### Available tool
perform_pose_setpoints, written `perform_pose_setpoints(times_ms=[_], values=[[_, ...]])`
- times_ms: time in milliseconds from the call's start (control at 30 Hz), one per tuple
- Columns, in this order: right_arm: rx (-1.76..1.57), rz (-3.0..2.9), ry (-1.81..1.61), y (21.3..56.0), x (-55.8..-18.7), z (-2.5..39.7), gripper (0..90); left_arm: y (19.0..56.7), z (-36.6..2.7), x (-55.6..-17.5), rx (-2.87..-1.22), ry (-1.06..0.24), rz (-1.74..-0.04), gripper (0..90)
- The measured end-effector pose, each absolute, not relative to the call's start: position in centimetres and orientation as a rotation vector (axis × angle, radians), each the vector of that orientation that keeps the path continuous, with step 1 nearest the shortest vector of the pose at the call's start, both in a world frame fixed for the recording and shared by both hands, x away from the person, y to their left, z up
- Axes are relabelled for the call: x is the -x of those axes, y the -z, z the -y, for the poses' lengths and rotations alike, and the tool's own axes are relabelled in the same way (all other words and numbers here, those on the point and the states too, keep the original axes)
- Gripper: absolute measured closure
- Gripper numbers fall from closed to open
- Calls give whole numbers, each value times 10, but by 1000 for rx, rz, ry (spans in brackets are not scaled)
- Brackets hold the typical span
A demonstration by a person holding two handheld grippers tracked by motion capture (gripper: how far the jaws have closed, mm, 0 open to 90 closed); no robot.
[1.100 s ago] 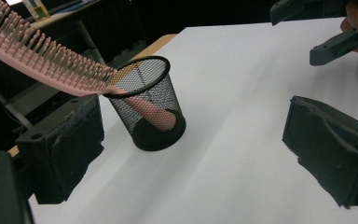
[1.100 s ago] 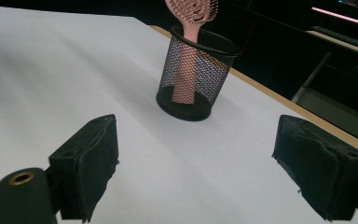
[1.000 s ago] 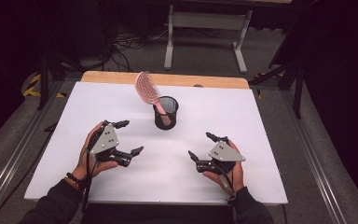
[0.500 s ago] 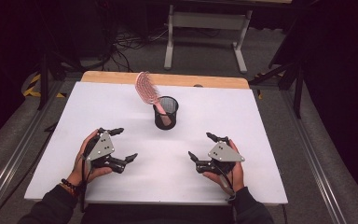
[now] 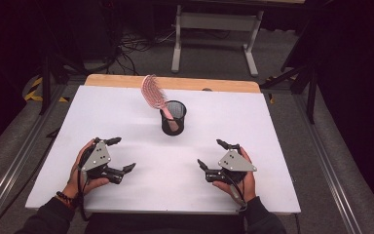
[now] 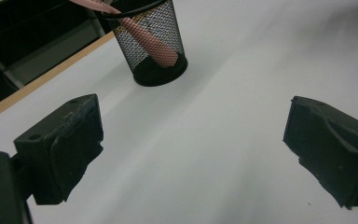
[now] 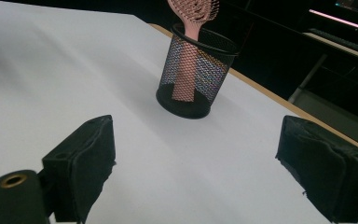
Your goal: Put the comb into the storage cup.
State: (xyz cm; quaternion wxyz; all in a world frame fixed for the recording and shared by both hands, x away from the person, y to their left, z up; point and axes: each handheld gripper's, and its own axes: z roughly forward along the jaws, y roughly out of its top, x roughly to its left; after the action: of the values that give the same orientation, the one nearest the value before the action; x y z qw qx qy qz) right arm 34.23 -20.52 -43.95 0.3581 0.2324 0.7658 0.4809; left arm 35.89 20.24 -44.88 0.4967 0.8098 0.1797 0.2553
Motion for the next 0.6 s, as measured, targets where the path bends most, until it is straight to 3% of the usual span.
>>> perform_pose_setpoints(times_ms=[600], values=[[-622,-1972,-1235,445,-335,211,127,465,-223,-345,-1939,-583,-475,54]])
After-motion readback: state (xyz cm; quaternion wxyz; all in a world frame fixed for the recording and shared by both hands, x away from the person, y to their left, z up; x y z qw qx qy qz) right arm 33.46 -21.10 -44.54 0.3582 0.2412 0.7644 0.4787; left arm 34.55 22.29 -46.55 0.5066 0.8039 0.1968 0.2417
